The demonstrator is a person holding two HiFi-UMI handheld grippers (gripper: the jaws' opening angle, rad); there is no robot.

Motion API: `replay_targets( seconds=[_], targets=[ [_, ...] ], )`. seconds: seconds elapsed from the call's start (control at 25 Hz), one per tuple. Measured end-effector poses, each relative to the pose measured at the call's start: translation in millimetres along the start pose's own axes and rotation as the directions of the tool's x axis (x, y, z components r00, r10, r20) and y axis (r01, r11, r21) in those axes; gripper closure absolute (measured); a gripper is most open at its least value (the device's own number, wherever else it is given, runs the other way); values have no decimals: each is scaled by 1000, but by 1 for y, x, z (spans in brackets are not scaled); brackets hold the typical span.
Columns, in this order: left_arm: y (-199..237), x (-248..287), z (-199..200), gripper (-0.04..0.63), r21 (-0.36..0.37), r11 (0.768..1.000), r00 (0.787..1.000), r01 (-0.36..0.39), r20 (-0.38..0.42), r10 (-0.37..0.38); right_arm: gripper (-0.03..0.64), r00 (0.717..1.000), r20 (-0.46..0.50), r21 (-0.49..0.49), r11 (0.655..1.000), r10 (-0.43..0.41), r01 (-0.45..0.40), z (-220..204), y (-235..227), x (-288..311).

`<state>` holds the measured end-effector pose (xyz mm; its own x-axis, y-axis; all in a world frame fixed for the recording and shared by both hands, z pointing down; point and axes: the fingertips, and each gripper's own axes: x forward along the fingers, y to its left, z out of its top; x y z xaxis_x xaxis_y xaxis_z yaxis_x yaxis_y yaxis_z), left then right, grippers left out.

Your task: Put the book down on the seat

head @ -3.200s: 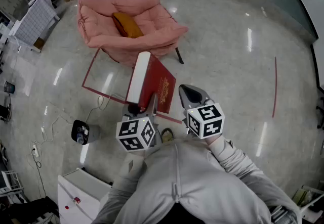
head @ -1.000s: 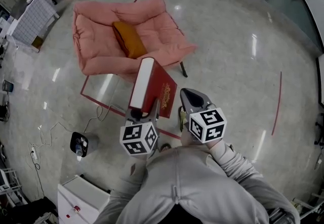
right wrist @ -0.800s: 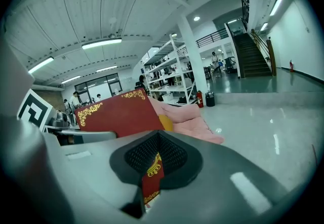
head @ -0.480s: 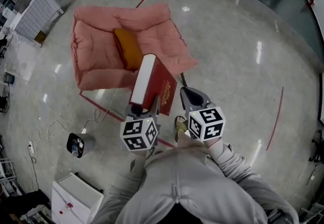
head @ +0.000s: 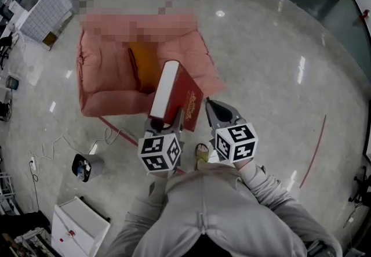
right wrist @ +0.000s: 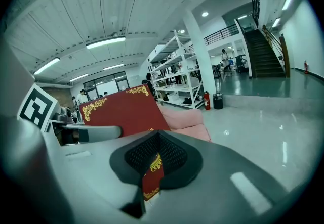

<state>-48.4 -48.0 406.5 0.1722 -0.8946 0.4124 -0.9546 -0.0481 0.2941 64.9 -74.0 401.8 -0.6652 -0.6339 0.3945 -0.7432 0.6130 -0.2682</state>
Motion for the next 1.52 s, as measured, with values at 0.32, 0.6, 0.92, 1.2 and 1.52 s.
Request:
replay_targets(
  seconds=[0.32, 0.6, 0.92, 1.2, 1.52],
  targets=[
    [-9, 35, 7, 353, -2, 1000, 1000, -19, 9, 19, 617, 1000, -12, -5, 1000, 28, -28, 6, -29, 20],
    [-4, 54, 15, 351, -8, 1000, 1000, -25, 8, 25, 617, 999, -32, 0, 999, 34, -34, 3, -35, 30],
    [14, 88, 33, 351, -16, 999, 999, -31, 9, 31, 617, 999, -43, 11, 1000, 11, -10, 11, -52, 56],
    [36, 137, 53, 353, -38, 999, 1000, -28, 1, 28, 617, 997, -74, 27, 1000, -2, 4, 20, -73, 100],
    [62, 208, 72, 351, -72, 997, 999, -30, -28, 28, 617, 994, -110, 39, 999, -5, 9, 36, -99, 161]
  ],
)
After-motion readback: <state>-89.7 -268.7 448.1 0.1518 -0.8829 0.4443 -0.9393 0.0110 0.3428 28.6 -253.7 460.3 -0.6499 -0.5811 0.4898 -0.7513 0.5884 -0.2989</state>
